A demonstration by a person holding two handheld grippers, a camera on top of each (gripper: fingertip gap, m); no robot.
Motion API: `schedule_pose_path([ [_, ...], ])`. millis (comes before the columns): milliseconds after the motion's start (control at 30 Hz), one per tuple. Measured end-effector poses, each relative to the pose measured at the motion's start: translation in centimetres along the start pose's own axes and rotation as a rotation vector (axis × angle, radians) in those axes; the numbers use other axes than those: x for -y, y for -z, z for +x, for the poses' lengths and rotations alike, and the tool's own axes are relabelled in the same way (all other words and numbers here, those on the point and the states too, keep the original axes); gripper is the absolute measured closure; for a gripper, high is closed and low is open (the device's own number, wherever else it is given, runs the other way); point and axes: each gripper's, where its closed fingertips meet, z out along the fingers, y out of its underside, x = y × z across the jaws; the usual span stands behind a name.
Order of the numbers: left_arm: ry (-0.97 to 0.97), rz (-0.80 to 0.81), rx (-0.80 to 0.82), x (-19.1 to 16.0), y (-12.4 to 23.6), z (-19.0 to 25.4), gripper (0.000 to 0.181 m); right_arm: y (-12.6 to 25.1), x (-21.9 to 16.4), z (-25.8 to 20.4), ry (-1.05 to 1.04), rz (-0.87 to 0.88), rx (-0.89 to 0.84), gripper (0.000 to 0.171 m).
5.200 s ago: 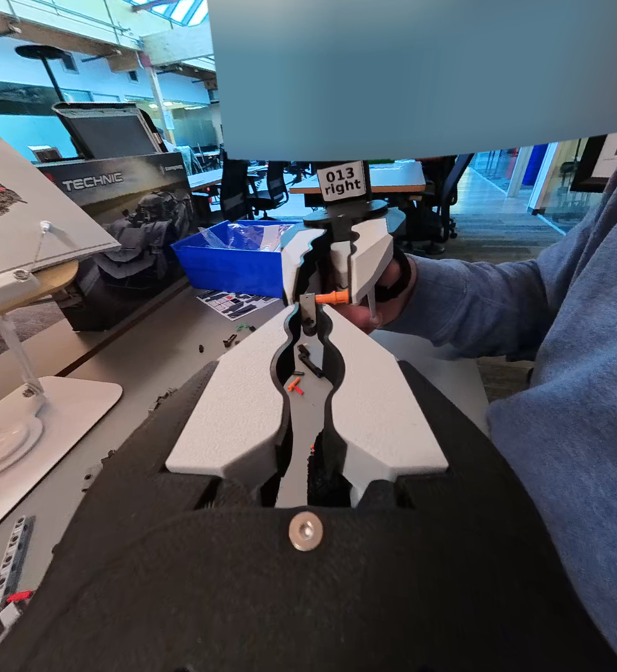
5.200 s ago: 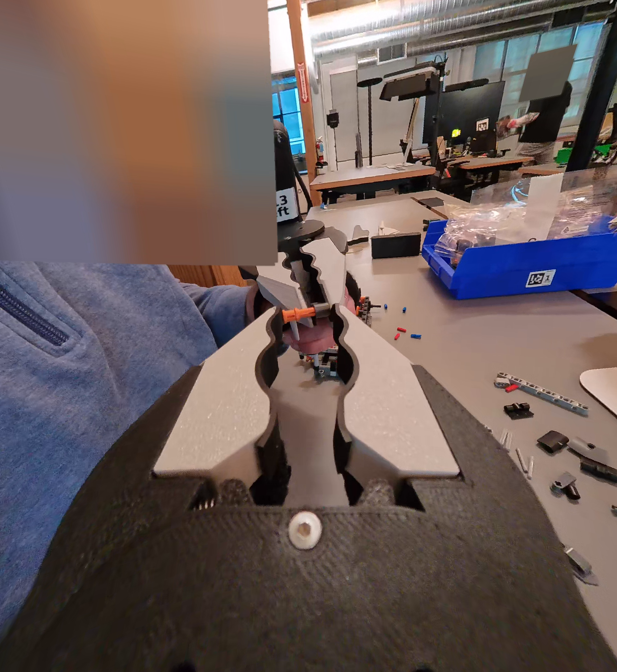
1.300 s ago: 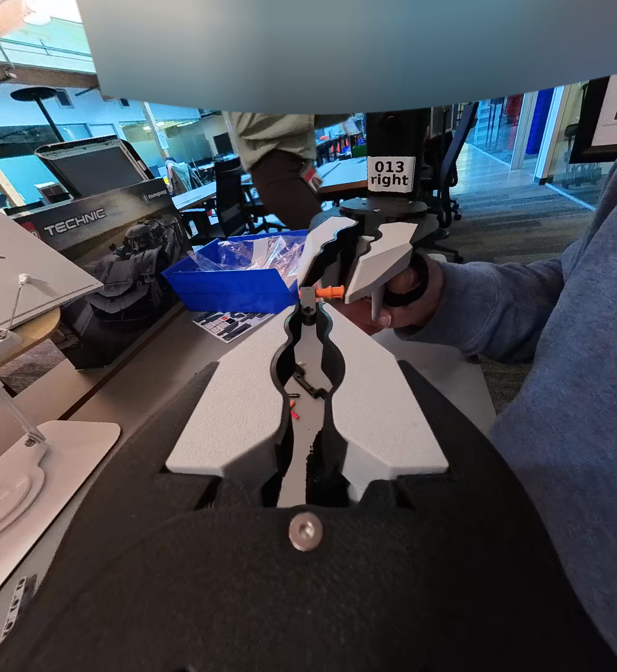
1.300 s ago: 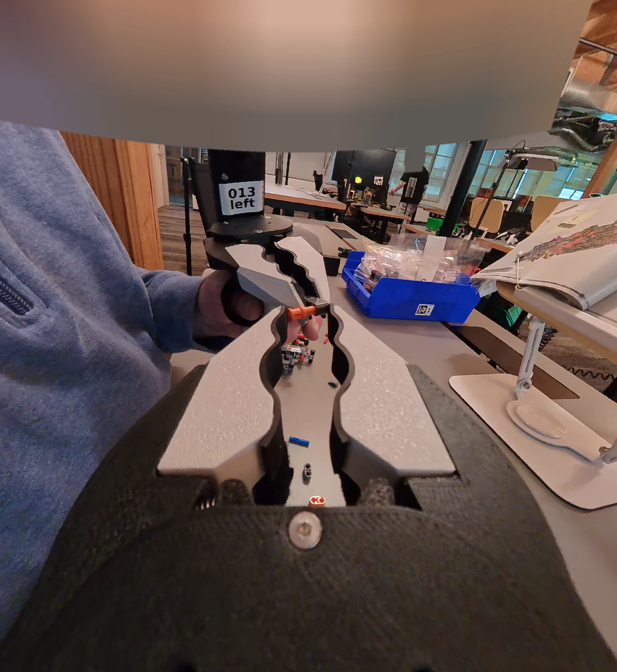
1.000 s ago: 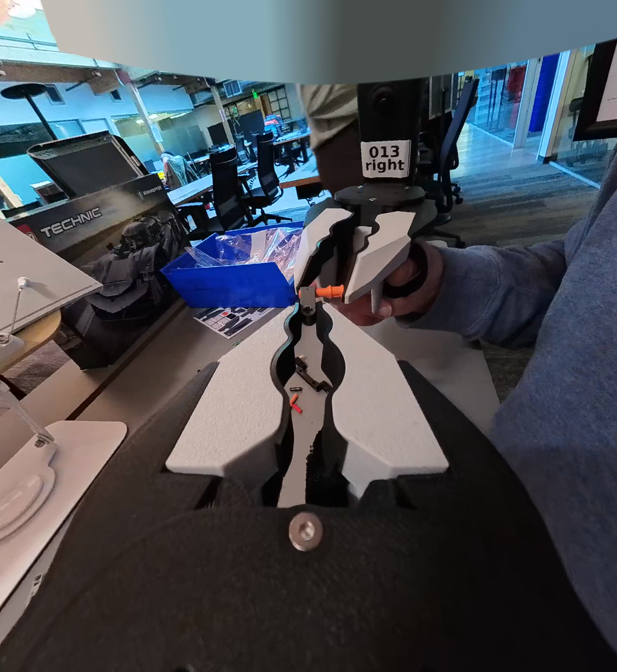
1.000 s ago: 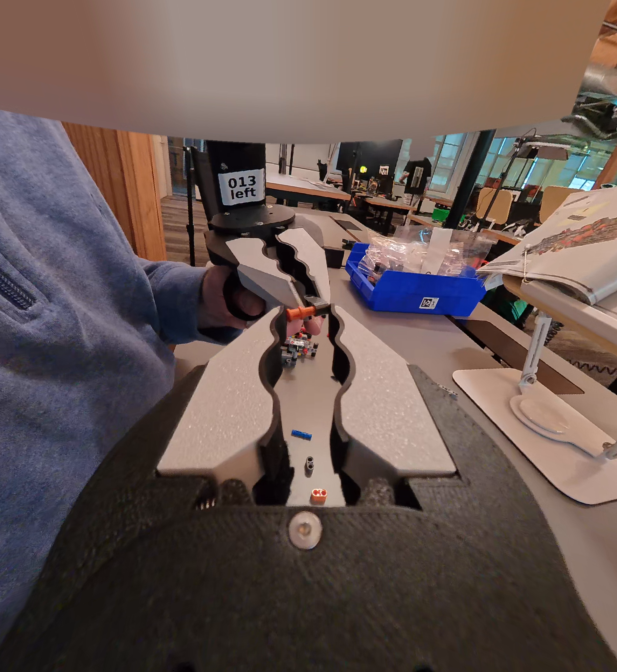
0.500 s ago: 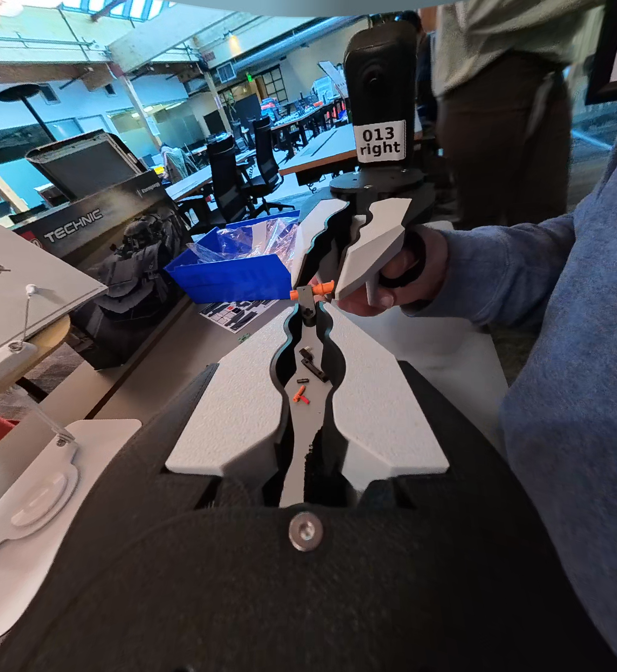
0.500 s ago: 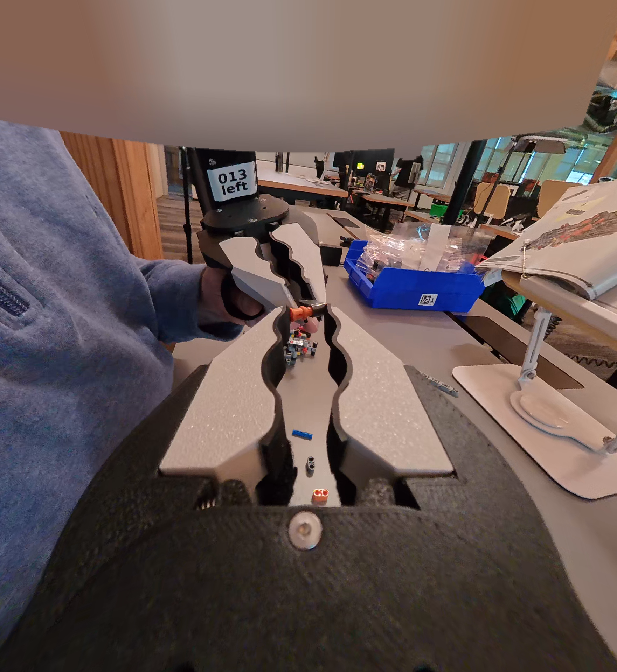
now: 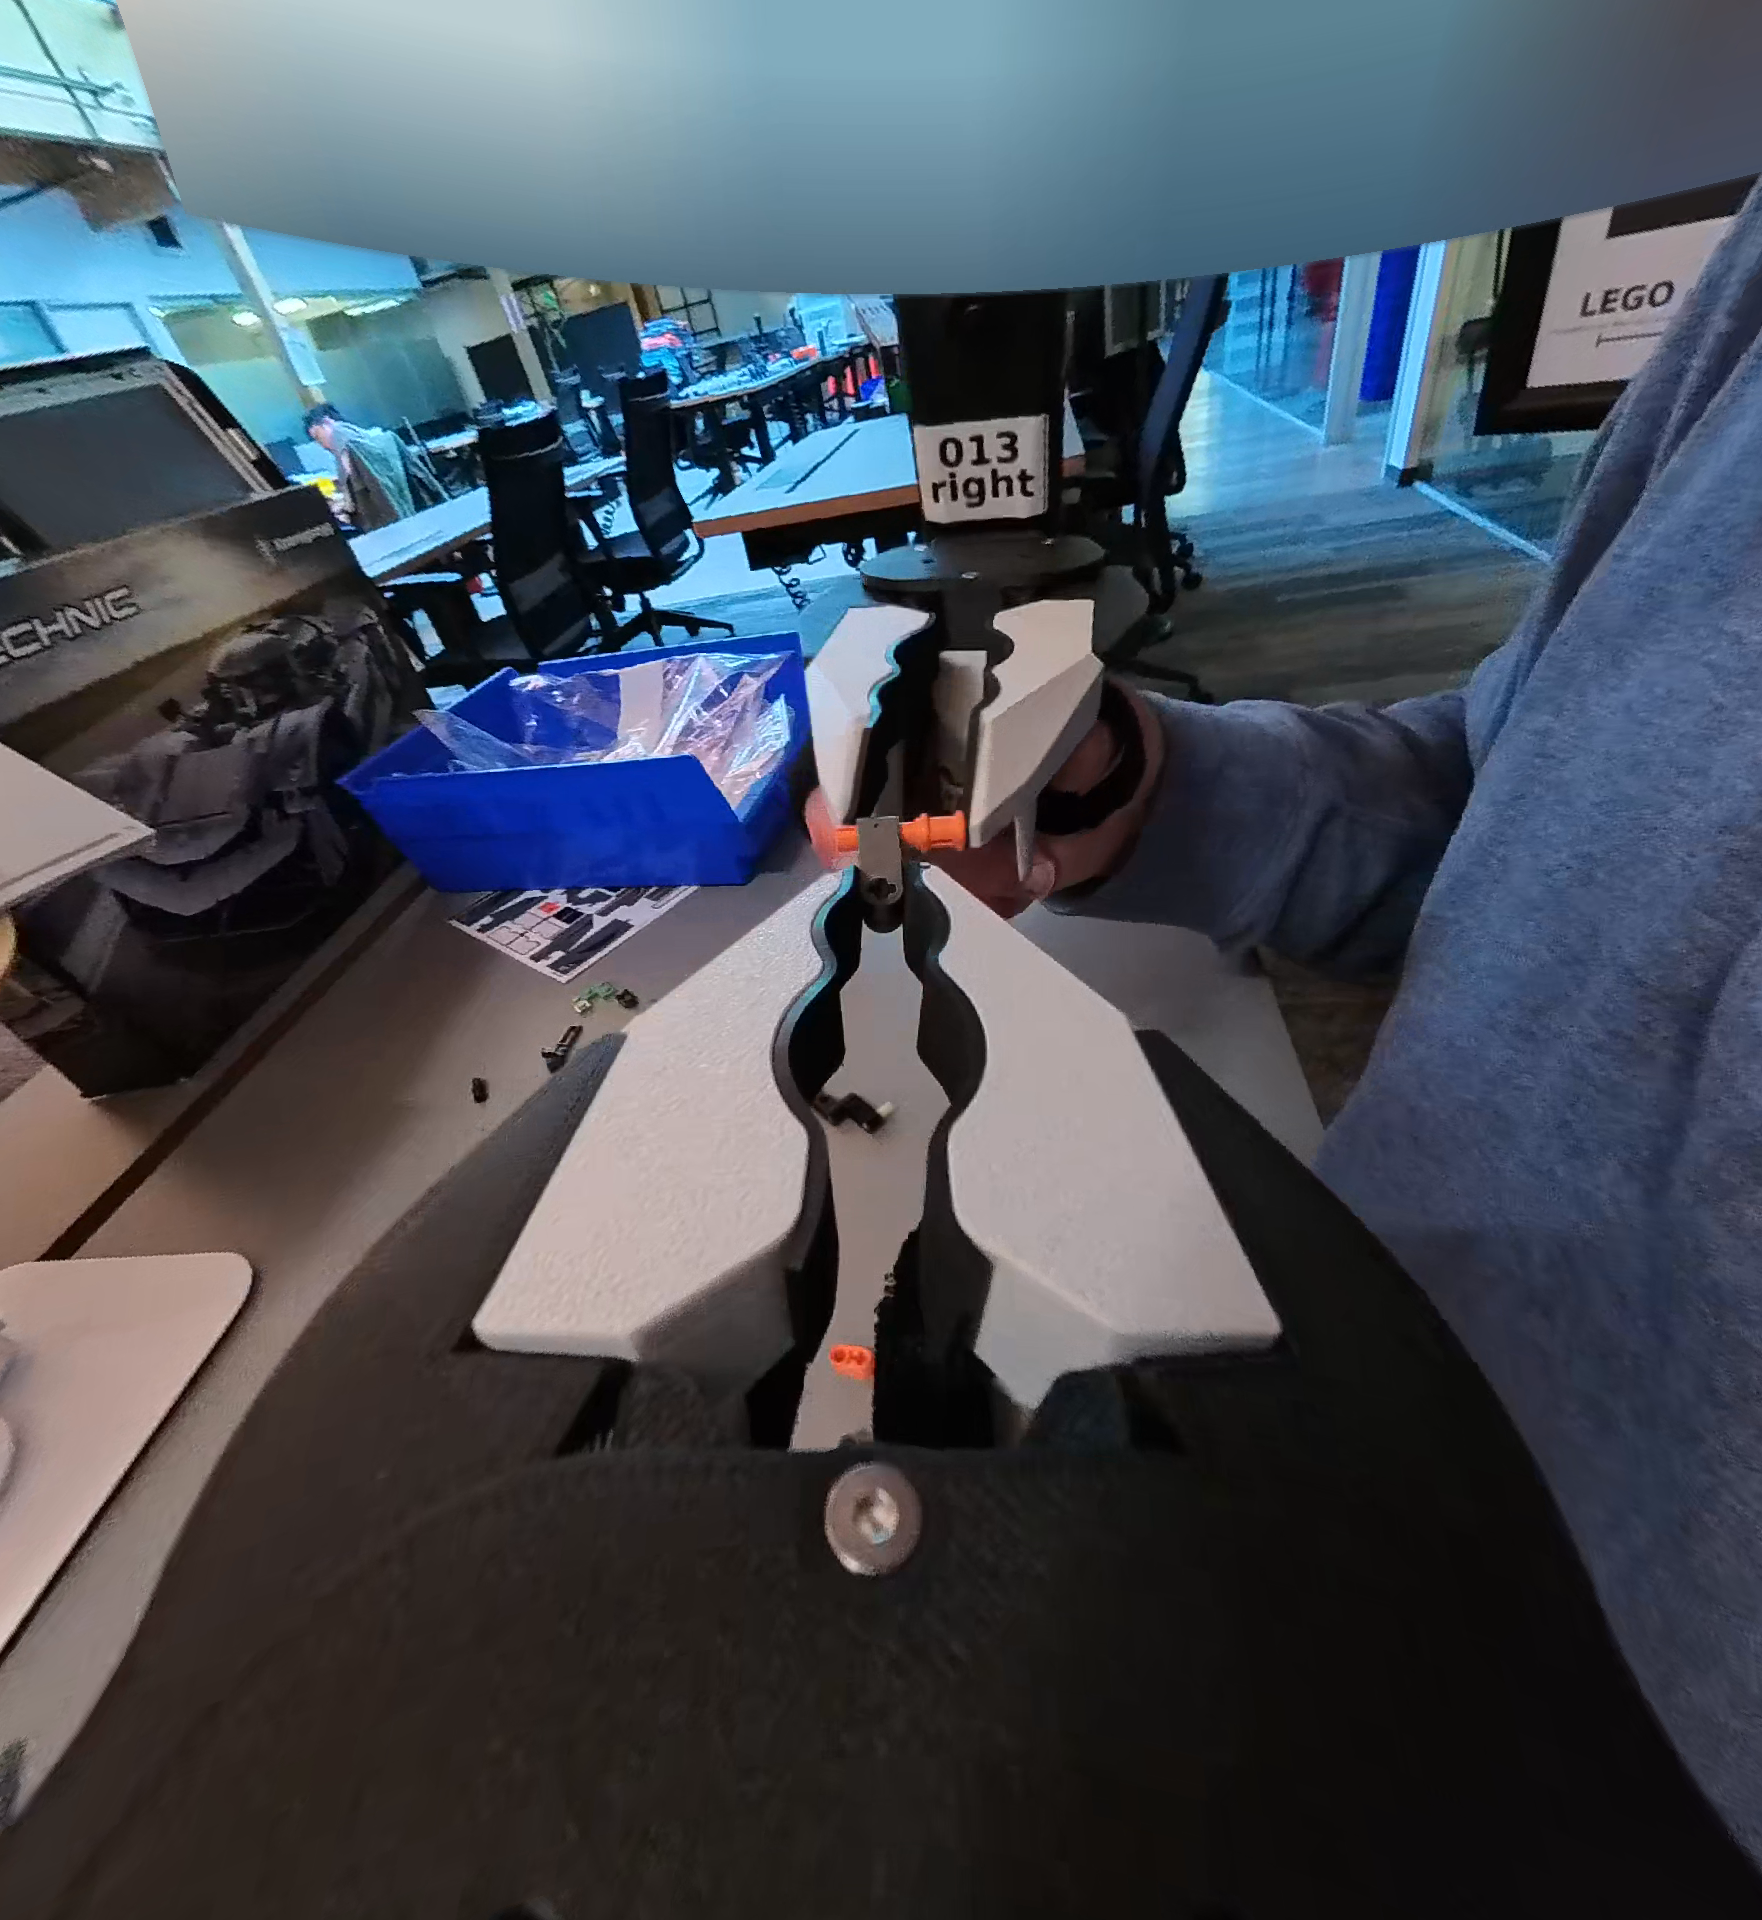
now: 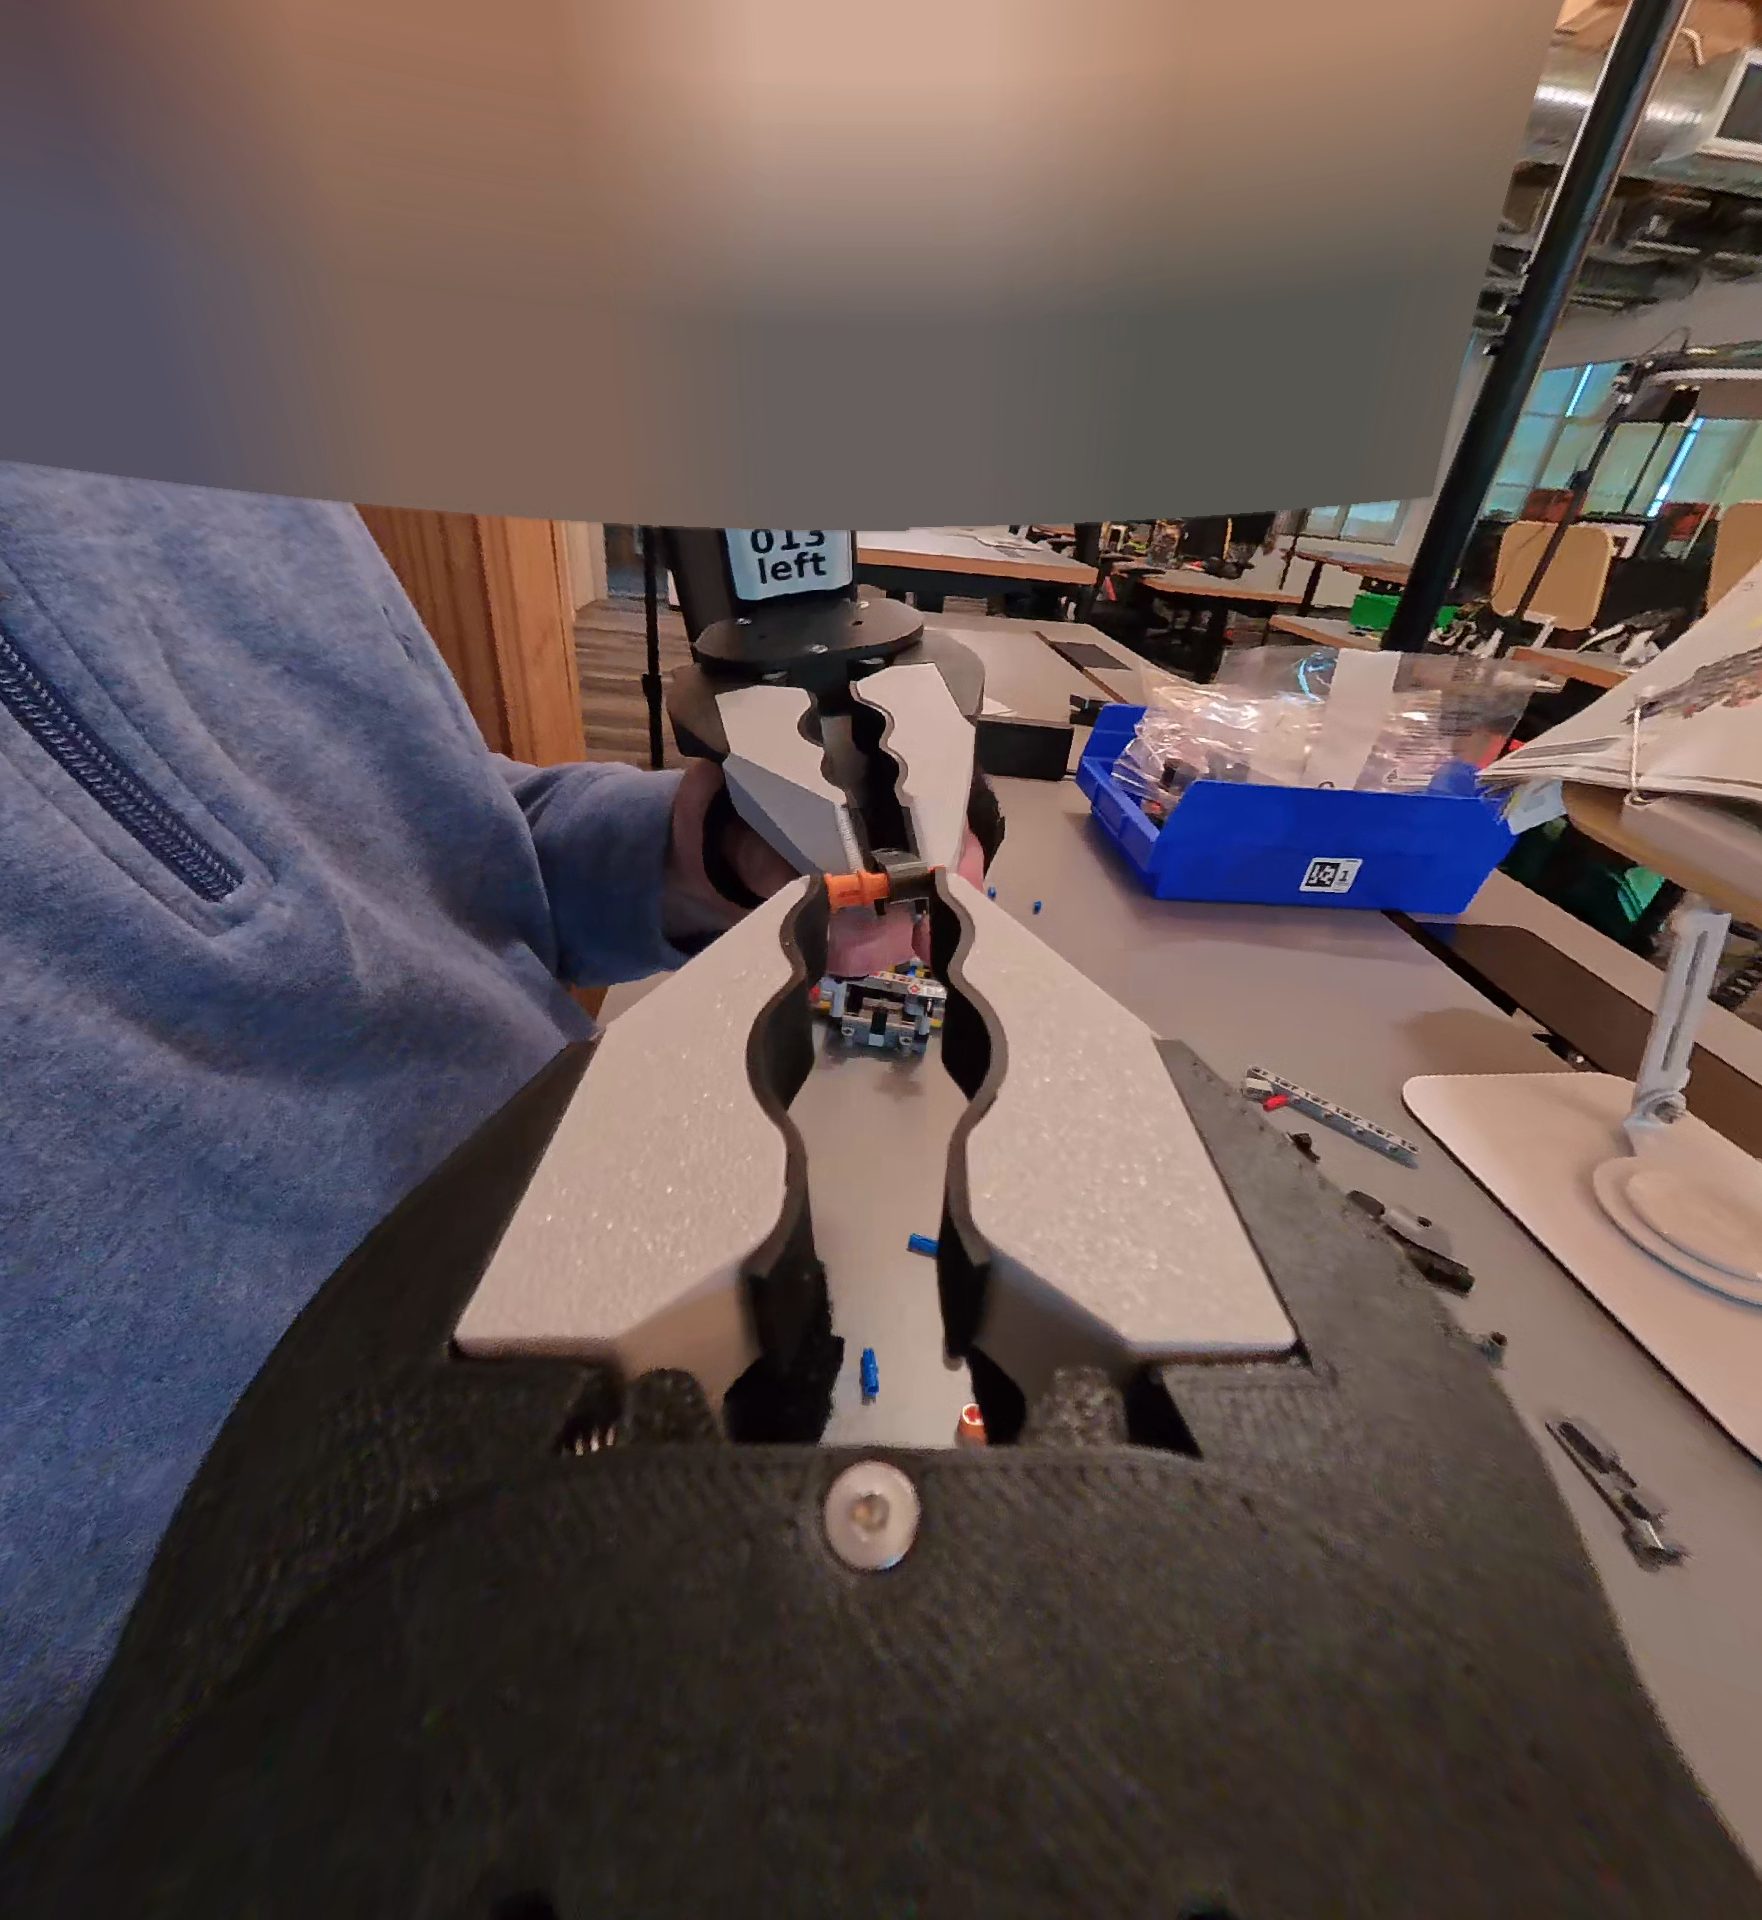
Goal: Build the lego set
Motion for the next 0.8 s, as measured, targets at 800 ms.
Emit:
schedule_pose_path([
  [800, -0.037, -0.054, 0.048, -0.69, 0.2, -0.08, 0.176, -0.58, -0.28, 0.53, -0.012, -0.019, -0.061, 0.155],
])
